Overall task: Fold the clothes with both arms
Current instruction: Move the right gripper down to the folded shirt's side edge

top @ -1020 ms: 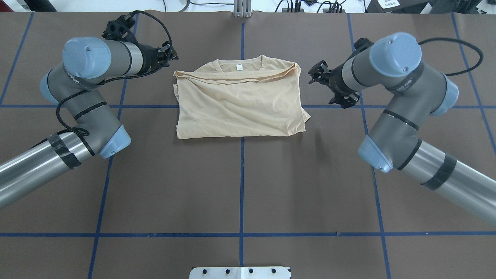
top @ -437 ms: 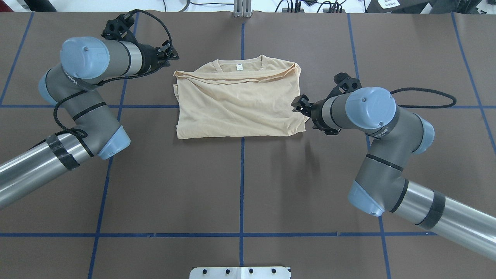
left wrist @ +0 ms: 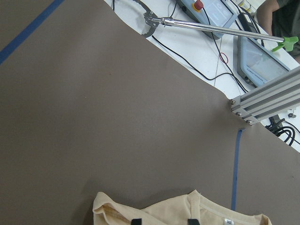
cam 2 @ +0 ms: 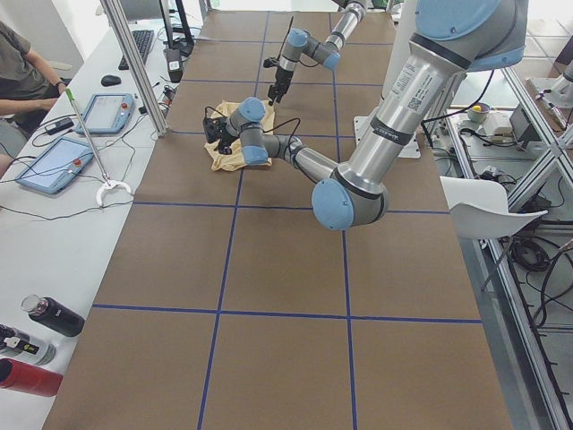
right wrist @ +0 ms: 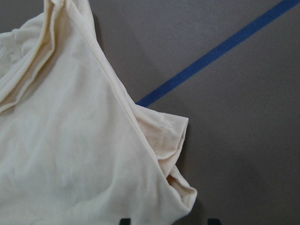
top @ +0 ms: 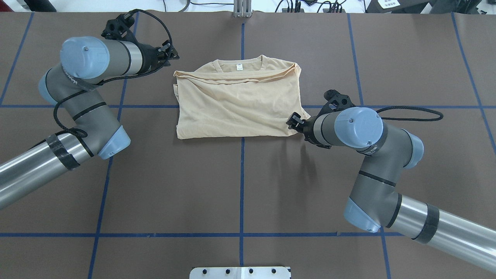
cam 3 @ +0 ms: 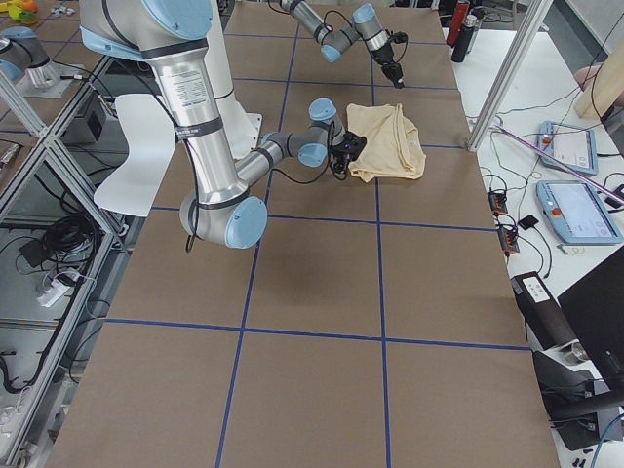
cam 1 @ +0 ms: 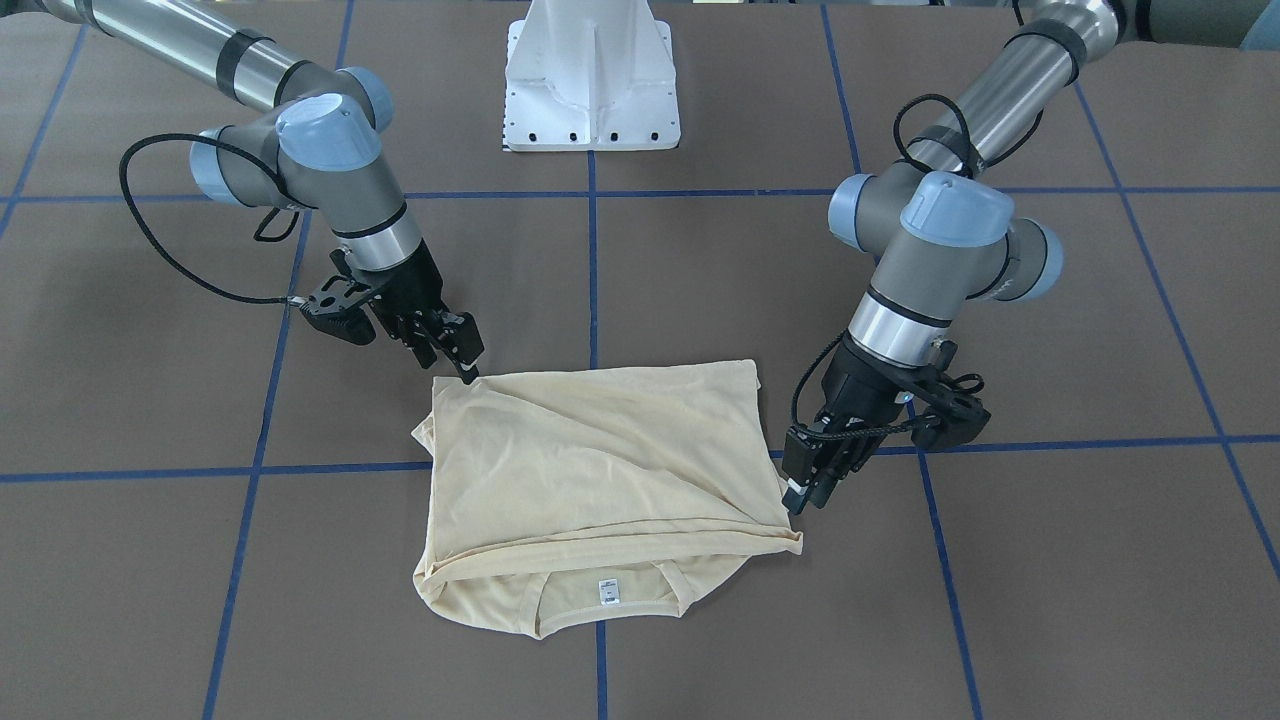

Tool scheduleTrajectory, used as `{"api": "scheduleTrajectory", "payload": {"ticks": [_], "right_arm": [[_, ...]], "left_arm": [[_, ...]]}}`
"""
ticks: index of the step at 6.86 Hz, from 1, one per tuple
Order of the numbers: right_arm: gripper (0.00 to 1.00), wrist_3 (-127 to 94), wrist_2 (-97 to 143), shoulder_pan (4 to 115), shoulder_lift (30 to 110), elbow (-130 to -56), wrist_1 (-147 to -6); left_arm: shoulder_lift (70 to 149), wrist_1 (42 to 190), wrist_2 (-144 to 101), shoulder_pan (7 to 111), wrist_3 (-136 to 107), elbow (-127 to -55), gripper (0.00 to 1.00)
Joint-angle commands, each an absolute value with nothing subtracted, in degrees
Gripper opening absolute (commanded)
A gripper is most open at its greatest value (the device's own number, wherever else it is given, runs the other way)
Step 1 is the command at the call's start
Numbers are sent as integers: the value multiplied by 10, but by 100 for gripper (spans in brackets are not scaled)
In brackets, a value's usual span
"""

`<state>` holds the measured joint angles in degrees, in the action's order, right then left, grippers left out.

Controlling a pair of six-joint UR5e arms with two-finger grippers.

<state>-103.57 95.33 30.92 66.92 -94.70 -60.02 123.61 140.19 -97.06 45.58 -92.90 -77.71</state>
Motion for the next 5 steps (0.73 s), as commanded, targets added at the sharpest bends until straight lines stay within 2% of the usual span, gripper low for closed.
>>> {"api": "scheduleTrajectory", "payload": {"ticks": [1, 5], "right_arm": [[1, -1034, 953, 308, 671, -944, -600], [0, -1031, 968, 322, 671, -953, -601]], "left_arm": [[1236, 1402, -970, 456, -929, -777, 43], [1237, 1402, -970, 455, -929, -777, 43]]}}
